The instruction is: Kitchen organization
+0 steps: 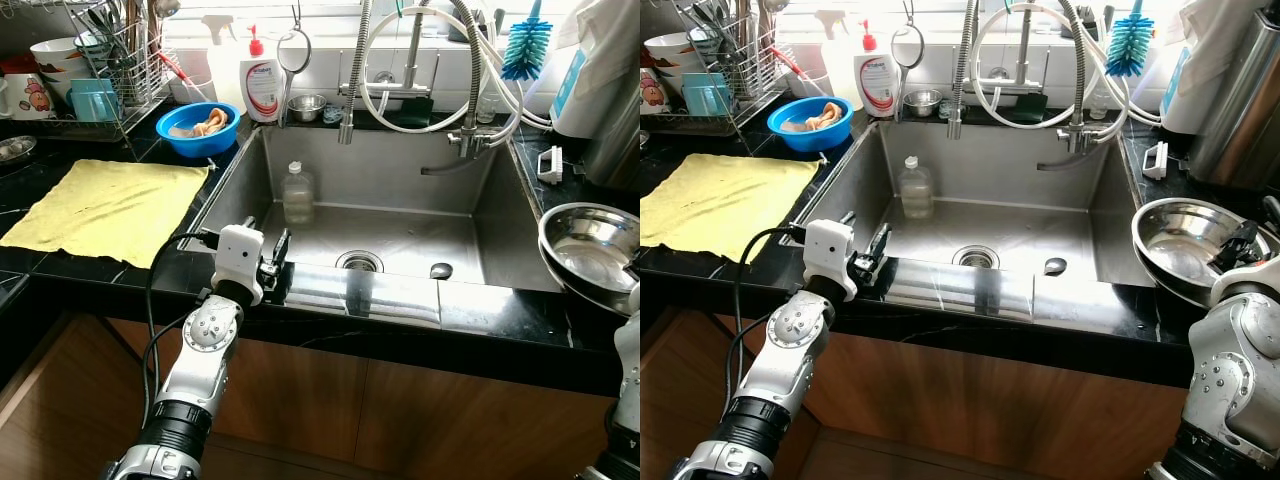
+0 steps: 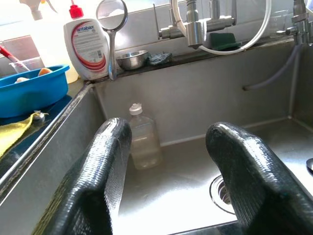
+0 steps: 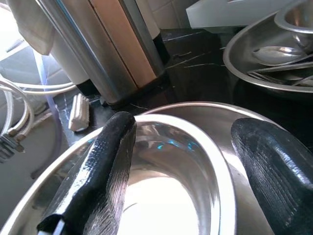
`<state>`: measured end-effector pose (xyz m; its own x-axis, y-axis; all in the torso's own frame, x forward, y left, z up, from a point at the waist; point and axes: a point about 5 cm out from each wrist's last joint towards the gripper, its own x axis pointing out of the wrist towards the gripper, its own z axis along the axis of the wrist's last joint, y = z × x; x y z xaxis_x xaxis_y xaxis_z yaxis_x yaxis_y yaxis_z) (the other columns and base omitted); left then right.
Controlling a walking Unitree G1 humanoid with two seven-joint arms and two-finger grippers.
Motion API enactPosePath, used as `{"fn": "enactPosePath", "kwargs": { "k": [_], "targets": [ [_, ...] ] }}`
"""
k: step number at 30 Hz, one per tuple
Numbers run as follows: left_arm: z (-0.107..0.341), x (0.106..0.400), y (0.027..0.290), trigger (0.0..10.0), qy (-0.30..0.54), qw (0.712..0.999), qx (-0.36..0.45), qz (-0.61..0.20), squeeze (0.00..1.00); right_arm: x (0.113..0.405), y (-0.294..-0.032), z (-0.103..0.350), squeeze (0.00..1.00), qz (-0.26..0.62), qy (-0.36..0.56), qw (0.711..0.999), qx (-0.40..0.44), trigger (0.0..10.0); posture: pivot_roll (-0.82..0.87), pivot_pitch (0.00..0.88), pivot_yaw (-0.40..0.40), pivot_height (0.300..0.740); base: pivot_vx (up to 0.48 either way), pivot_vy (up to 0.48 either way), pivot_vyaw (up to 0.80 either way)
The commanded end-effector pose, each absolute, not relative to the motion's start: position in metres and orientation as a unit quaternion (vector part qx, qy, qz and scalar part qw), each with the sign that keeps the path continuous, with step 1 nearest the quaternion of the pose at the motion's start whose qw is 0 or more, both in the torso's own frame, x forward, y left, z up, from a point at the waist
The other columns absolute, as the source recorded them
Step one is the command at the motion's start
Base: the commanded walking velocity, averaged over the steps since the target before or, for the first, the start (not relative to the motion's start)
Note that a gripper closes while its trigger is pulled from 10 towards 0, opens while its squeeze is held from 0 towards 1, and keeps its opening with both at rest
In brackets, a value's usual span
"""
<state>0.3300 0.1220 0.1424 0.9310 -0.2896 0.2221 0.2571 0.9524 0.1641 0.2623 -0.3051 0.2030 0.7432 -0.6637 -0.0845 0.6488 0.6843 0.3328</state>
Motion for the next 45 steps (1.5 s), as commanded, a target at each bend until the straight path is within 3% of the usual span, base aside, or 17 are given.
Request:
{"fn": "enactPosePath", "kwargs": {
  "k": [1,17,45],
  "targets": [
    [0.147,0.331,0.123,10.0,-0.133,0.978,0.076,-0.144,0.0,0.265,-0.303,0.206,0.0,-0.356,-0.03,0.915,0.188,10.0,-0.06,0.0,0.052,0.74,0.0,0.0,0.0],
    [0.148,0.33,0.122,10.0,-0.134,0.977,0.076,-0.146,0.0,0.258,-0.286,0.237,0.0,-0.328,-0.131,0.887,0.298,10.0,-0.06,0.0,0.057,0.74,0.0,0.0,0.0],
    [0.148,0.331,0.122,10.0,-0.133,0.978,0.076,-0.144,0.0,0.248,-0.293,0.211,0.0,-0.377,-0.091,0.868,0.309,10.0,-0.05,0.0,0.054,0.74,0.0,0.0,0.0]
  ]
}}
